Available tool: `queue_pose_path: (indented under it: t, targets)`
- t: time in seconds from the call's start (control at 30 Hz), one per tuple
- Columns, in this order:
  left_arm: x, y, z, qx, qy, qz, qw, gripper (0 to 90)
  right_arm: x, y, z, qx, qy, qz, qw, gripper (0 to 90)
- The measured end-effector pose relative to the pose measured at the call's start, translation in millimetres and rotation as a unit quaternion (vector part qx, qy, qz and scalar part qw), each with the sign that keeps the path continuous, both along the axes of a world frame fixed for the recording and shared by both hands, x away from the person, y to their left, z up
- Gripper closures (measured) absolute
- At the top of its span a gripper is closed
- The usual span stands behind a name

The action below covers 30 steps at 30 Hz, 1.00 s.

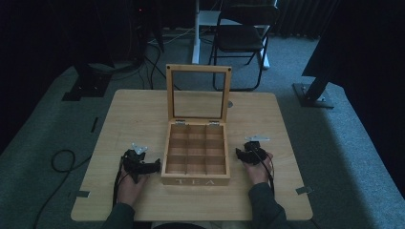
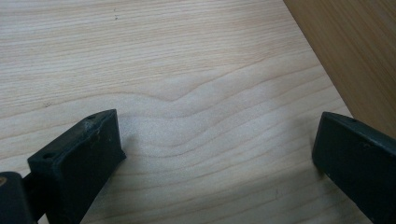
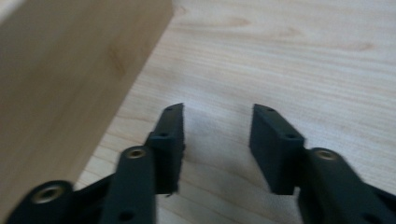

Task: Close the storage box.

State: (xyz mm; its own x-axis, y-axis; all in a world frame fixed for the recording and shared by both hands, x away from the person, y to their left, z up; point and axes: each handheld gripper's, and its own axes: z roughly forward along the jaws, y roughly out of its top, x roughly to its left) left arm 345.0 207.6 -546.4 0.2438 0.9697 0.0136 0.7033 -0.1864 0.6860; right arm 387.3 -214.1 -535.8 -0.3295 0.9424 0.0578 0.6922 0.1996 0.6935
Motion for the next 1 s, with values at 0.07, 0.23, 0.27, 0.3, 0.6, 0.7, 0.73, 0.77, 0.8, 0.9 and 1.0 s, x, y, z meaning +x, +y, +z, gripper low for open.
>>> queue_pose_path:
  t: [0.07,0.23,0.27,0.3,0.6,0.7,0.73,0.77,0.8,0.9,1.0]
  targets:
    - [0.2,-0.1,0.0,0.000,0.000,0.000,1.0000,1.6,-0.8,0.9,4.1,0.007,-0.006,0.003,1.0000,60.8]
    - [0.2,-0.1,0.0,0.000,0.000,0.000,1.0000,1.6,-1.7,3.9,17.5,0.011,-0.024,0.009,0.9996,59.3]
    - [0.2,-0.1,0.0,0.000,0.000,0.000,1.0000,1.6,-2.3,4.5,20.5,0.011,-0.029,0.009,0.9995,59.3]
    - [0.2,-0.1,0.0,0.000,0.000,0.000,1.0000,1.6,-2.9,4.9,23.2,0.010,-0.034,0.008,0.9993,58.8]
    - [0.2,0.1,0.1,0.001,0.000,-0.001,1.0000,1.6,2.9,7.6,48.3,0.025,-0.045,0.021,0.9984,57.3]
    - [0.2,0.0,0.0,0.000,0.000,-0.001,1.0000,1.6,5.7,11.0,57.6,0.025,-0.053,0.028,0.9979,57.8]
    - [0.2,0.0,0.0,0.000,0.000,-0.001,1.0000,1.6,6.9,12.2,60.7,0.026,-0.055,0.030,0.9977,57.9]
    - [0.2,0.0,0.0,0.000,0.000,-0.001,1.0000,1.6,6.9,12.2,60.7,0.026,-0.055,0.030,0.9977,57.9]
    - [0.2,0.0,0.0,0.001,0.000,-0.001,1.0000,1.6,8.1,13.4,63.9,0.026,-0.056,0.030,0.9976,58.0]
    - [0.2,0.0,-0.1,0.000,0.000,0.000,1.0000,1.6,12.8,18.0,75.0,0.016,-0.063,0.035,0.9973,58.0]
    - [0.3,0.2,0.1,0.002,0.000,-0.001,1.0000,1.6,17.0,20.8,83.7,0.013,-0.069,0.037,0.9968,58.2]
